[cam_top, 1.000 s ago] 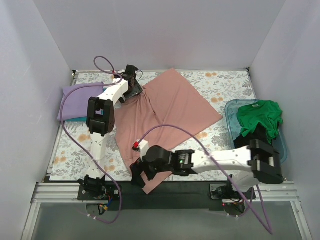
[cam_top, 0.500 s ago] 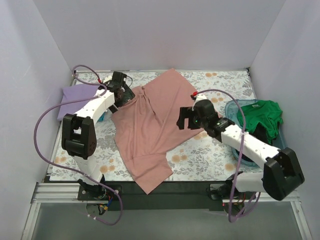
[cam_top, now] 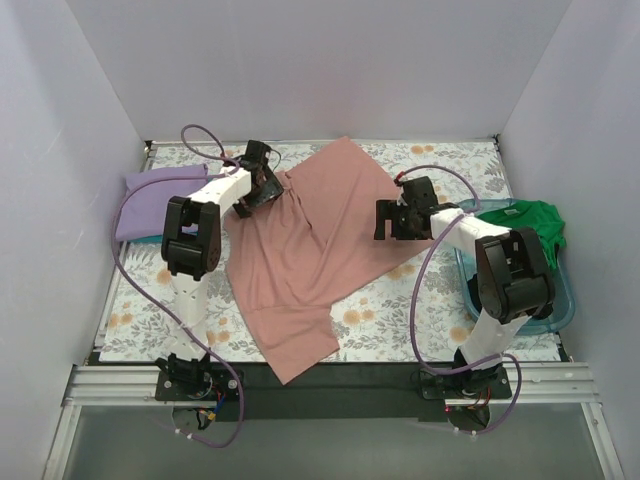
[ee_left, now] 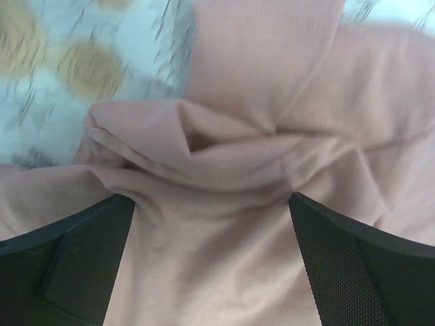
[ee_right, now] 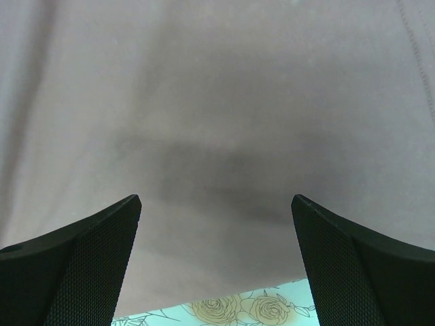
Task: Fold and stack the t-shirts
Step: Flatten the tshirt out
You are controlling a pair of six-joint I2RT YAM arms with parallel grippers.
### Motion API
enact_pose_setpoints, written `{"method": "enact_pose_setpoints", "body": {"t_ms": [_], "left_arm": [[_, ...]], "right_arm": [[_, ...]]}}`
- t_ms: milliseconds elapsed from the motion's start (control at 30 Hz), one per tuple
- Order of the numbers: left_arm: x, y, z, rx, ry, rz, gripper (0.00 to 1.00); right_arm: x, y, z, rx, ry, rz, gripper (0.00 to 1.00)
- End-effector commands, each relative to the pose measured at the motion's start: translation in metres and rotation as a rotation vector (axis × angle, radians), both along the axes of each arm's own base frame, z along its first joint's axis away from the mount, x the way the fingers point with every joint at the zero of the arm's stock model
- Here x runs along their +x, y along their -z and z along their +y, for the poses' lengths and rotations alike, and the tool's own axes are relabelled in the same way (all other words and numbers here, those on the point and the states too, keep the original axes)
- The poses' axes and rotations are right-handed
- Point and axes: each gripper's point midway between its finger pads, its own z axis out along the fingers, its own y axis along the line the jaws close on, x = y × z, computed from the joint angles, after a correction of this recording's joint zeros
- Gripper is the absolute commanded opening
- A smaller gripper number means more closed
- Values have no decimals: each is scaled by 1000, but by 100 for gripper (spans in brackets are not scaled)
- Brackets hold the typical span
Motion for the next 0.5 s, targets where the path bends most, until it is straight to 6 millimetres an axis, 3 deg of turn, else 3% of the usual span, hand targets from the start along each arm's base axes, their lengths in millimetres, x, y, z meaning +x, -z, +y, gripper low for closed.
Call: {"method": "enact_pose_setpoints", "body": {"t_ms": [0, 33, 100, 167, 233, 267, 367, 400, 467], "left_arm": [[13, 15, 19, 71, -22, 52, 98], [13, 32, 22, 81, -26, 86, 98], [22, 32, 29, 110, -48, 96, 98], [20, 50, 40, 150, -80, 151, 98], [36, 44, 41, 147, -86, 127, 98], [35, 55, 42, 150, -86, 151, 98], [55, 53, 37, 128, -59, 106, 98], [59, 58, 35, 121, -48, 102, 98], [78, 51, 27, 107, 3, 40, 98]], "right_arm": [[-14, 17, 2, -4, -39, 54, 98], [-25, 28, -2, -8, -20, 90, 98], [-38, 38, -6, -9, -4, 127, 98], [-62, 54, -10, 5, 37, 193, 98], [-75, 51, -10, 17, 64, 178, 98], [-92, 53, -11, 31, 85, 188, 98], [-119, 56, -6, 31, 98, 186, 98], [-138, 61, -12, 39, 171, 199, 98], [-160, 63, -3, 43, 172, 182, 98]]}}
